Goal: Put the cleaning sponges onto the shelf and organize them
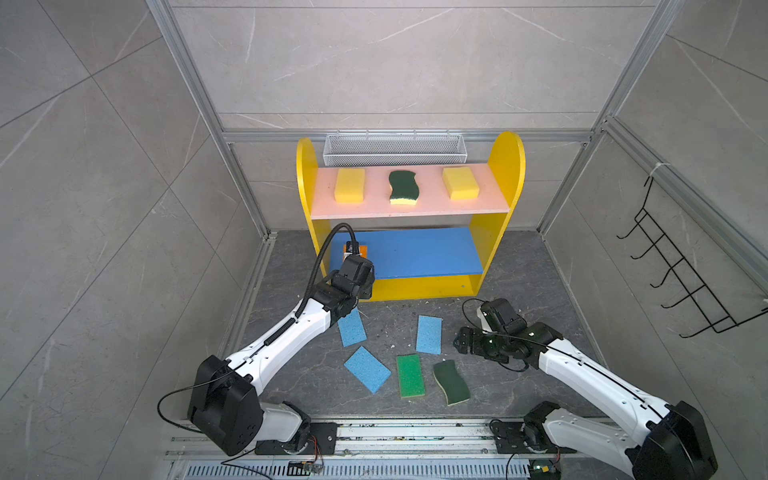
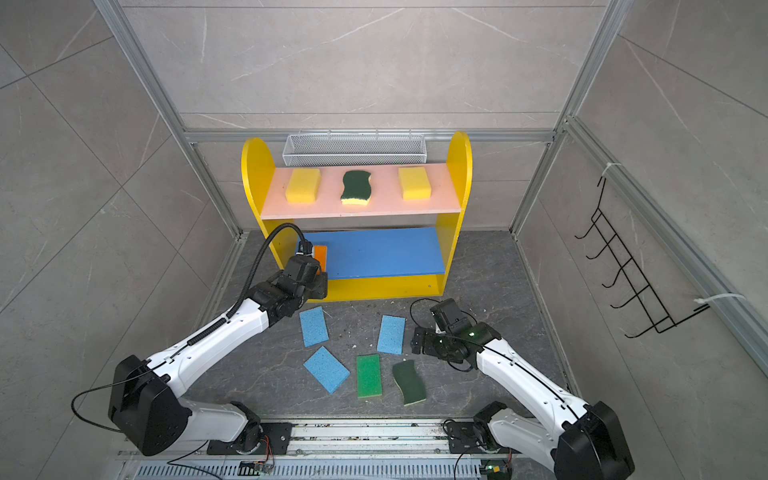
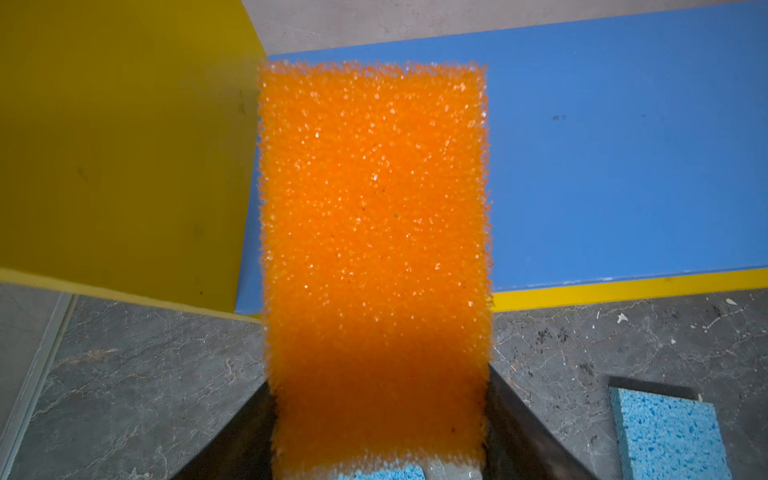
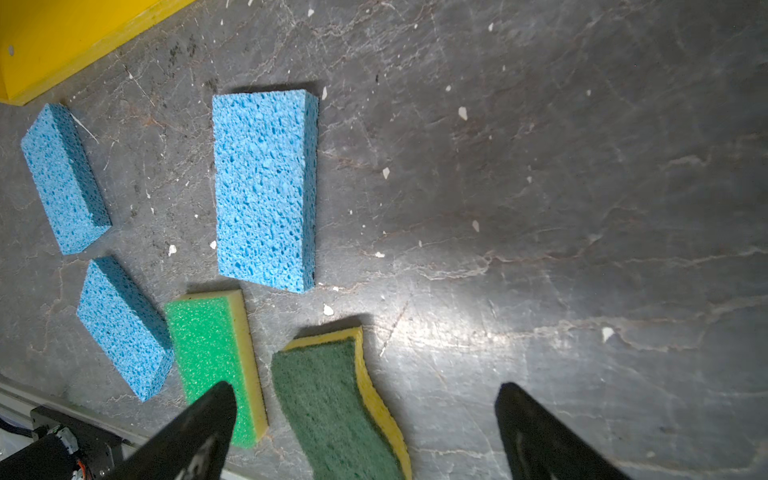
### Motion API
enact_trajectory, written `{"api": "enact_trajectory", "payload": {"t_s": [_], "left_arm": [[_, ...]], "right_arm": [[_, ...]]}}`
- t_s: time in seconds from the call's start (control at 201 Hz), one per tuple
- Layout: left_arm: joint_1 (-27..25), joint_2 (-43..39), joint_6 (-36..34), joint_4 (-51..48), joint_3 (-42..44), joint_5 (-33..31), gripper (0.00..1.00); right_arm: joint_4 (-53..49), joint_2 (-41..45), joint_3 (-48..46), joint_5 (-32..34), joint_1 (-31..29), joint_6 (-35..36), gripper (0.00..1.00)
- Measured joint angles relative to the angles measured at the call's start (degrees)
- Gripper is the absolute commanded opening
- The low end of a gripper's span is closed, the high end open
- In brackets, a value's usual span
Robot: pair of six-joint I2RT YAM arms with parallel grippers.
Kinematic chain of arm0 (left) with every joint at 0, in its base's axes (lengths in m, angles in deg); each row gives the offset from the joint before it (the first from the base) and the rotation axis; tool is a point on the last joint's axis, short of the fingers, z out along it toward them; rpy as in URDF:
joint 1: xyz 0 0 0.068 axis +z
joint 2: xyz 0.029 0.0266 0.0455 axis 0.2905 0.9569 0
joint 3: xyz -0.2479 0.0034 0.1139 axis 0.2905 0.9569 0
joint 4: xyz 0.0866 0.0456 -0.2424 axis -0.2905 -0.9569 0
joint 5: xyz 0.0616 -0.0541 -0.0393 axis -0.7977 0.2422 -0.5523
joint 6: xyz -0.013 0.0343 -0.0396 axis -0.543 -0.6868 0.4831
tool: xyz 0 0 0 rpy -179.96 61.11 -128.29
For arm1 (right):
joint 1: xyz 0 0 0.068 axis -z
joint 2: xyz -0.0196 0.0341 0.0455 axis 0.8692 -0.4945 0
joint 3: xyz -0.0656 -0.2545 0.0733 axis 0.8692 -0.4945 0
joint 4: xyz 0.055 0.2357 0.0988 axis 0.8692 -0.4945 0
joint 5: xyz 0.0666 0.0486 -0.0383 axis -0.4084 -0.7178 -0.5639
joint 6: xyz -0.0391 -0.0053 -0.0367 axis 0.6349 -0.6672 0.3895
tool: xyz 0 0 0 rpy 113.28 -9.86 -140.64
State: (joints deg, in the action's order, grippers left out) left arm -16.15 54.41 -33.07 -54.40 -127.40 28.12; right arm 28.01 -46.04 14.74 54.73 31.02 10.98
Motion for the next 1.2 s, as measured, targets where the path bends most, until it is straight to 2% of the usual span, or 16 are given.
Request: {"api": "enact_trajectory", "payload": {"t_s": [0.433, 0.677, 1.205], "left_arm": [[3.85, 5.07, -1.64, 3.37, -2.93, 1.77, 0.67], [4.17, 7.96, -2.08, 7.32, -2.91, 1.68, 0.67], [4.72, 13.14, -2.08, 9.35, -3.65, 1.09, 0.68]], "right_arm": [[0.02, -1.25, 0.0, 0.0, 0.0, 0.02, 0.99], [0.02, -2.1, 0.0, 0.02, 0.0, 0.17, 0.99], [0.02, -2.1, 0.0, 0.02, 0.0, 0.17, 0.99]]}}
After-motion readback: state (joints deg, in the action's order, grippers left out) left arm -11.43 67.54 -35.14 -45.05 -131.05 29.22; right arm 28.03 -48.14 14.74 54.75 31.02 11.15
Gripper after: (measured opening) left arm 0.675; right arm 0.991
